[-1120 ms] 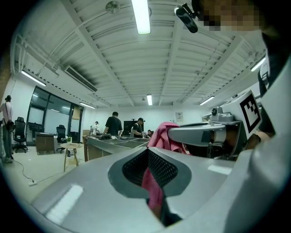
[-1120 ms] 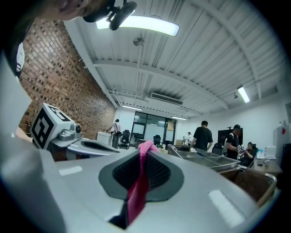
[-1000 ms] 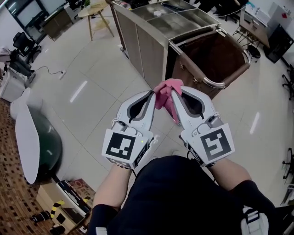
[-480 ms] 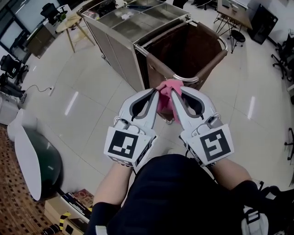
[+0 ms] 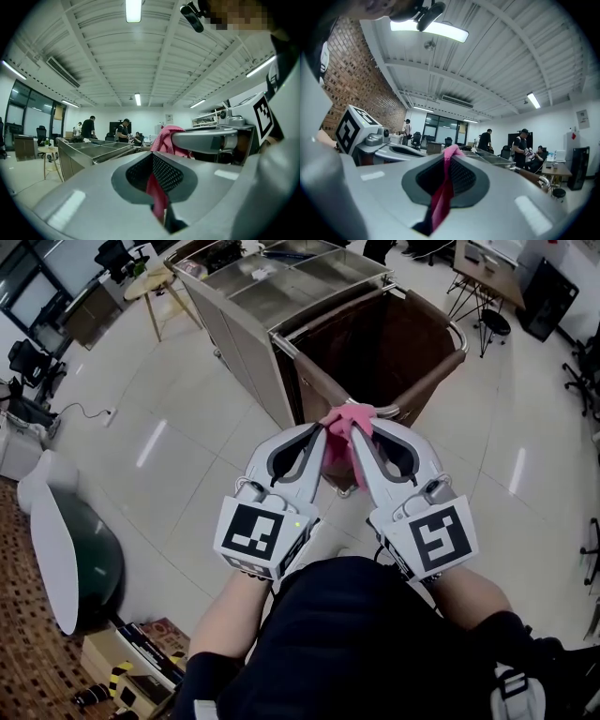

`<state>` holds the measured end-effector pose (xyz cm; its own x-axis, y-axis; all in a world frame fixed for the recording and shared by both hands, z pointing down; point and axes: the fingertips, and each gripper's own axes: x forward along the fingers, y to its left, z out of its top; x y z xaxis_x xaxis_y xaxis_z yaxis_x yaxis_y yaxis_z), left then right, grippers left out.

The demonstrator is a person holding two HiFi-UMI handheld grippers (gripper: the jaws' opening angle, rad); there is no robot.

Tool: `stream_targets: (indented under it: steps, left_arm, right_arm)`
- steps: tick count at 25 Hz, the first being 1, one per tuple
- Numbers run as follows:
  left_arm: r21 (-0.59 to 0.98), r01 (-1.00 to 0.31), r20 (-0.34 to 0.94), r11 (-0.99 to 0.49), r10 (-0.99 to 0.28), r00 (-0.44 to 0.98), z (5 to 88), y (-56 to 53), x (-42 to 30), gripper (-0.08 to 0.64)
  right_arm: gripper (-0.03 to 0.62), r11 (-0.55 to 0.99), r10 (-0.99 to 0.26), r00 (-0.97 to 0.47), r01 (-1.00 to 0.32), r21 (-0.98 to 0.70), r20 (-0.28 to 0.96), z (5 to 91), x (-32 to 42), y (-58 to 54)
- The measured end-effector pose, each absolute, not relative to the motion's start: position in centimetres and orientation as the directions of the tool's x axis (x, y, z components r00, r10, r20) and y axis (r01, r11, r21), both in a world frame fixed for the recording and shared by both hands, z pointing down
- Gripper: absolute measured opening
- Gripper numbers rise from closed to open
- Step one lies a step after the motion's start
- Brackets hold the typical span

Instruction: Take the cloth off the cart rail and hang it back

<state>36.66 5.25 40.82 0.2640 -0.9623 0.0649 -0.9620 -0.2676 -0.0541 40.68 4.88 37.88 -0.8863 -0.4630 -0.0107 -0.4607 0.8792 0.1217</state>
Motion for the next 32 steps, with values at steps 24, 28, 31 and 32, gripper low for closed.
stream_targets:
  steps: [24,28,31,32]
  left_arm:
    - [-0.107,-0.972,-0.017,-0.208,-0.977,0.211,40.1,10.9,19.3,0.003]
    - [-0.164,-0.963,-0.115,-0.212,-0.966,0.233,38.8,12.6,13.4,0.003]
    - [-0.15,-0.963,-0.105,-0.222,-0.965,0.239,38.7,14.2,9.8,0.003]
    - [-0.156,-0.961,-0.107,-0.228,-0.963,0.246,38.7,14.7,8.8,0.003]
  right_arm:
    - [0.015,0.897,-0.392,-0.913,-0.407,0.172,-0.113,36.3,24.0,9.9]
    - [0.015,0.893,-0.428,-0.903,-0.427,0.14,-0.027,37.6,18.8,11.9]
    - [0.015,0.89,-0.437,-0.899,-0.437,0.132,-0.028,37.4,15.0,13.2]
    - [0.015,0.888,-0.437,-0.898,-0.439,0.135,-0.045,37.1,13.9,13.4]
